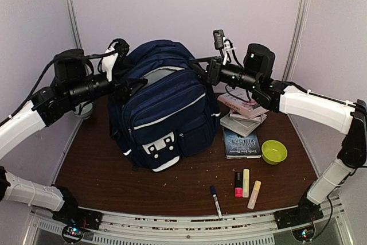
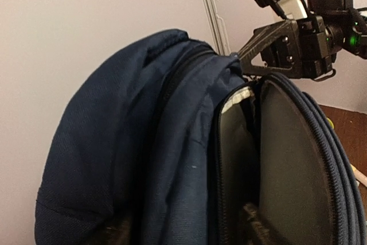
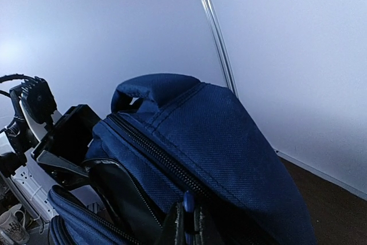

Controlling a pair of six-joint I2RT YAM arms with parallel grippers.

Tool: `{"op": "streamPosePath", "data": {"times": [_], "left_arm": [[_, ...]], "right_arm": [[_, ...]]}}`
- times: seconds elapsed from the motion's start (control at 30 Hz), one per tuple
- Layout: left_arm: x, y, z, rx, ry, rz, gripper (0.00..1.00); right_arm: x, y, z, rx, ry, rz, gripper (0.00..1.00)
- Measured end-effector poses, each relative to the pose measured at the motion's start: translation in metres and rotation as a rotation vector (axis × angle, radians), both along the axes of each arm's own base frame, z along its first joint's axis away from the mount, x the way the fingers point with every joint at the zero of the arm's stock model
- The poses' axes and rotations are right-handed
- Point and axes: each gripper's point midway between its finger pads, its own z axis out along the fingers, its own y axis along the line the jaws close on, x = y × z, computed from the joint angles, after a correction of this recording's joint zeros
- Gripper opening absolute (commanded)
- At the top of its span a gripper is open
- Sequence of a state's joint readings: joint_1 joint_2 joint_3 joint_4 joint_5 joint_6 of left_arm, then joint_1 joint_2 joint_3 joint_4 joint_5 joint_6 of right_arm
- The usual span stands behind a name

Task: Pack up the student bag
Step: Hold the largest pocket of the student bag, then unzip the largest pocket of the student bag.

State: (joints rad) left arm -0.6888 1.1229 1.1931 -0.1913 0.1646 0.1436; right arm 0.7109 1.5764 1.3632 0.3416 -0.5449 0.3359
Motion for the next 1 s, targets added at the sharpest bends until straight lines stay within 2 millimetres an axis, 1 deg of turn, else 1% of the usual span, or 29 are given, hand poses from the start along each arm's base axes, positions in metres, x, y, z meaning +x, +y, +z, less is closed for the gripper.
{"op": "streamPosePath", "data": {"times": [0.03,0.1,0.17,0.27,0.4,0.5,0.6,0.67,0.77,0.87,0.93,1.0], "left_arm": [[0.002,-0.002,-0.005,0.013,0.006,0.000,0.00],[0.007,-0.002,-0.008,0.022,0.005,0.015,0.00],[0.007,0.003,-0.003,0.016,-0.019,0.037,0.00],[0.000,0.011,-0.003,0.005,-0.040,0.063,0.00],[-0.010,0.025,-0.003,-0.007,-0.062,0.096,0.00],[-0.014,0.034,-0.001,-0.016,-0.073,0.123,0.00],[-0.017,0.041,0.000,-0.017,-0.076,0.145,0.00],[-0.017,0.046,-0.001,-0.012,-0.075,0.164,0.00],[-0.017,0.052,-0.002,-0.002,-0.070,0.190,0.00],[-0.016,0.057,-0.002,0.000,-0.071,0.213,0.00],[-0.017,0.057,-0.003,0.004,-0.068,0.213,0.00],[-0.017,0.057,-0.005,0.011,-0.065,0.216,0.00]], "right_arm": [[0.001,0.000,-0.001,-0.001,0.001,-0.005,0.00],[0.002,-0.003,-0.003,-0.007,0.001,-0.028,0.00],[0.006,-0.011,-0.004,-0.008,0.005,-0.064,0.00],[0.007,-0.022,-0.011,0.001,0.037,-0.102,0.00],[0.013,-0.039,-0.037,0.032,0.130,-0.147,0.00],[0.025,-0.053,-0.071,0.035,0.218,-0.216,0.00],[0.034,-0.061,-0.096,0.033,0.277,-0.267,0.00],[0.039,-0.063,-0.107,0.044,0.302,-0.288,0.00],[0.045,-0.063,-0.117,0.060,0.326,-0.308,0.00],[0.057,-0.063,-0.133,0.061,0.360,-0.330,0.00],[0.062,-0.063,-0.140,0.069,0.370,-0.332,0.00],[0.064,-0.061,-0.140,0.078,0.375,-0.325,0.00]]}}
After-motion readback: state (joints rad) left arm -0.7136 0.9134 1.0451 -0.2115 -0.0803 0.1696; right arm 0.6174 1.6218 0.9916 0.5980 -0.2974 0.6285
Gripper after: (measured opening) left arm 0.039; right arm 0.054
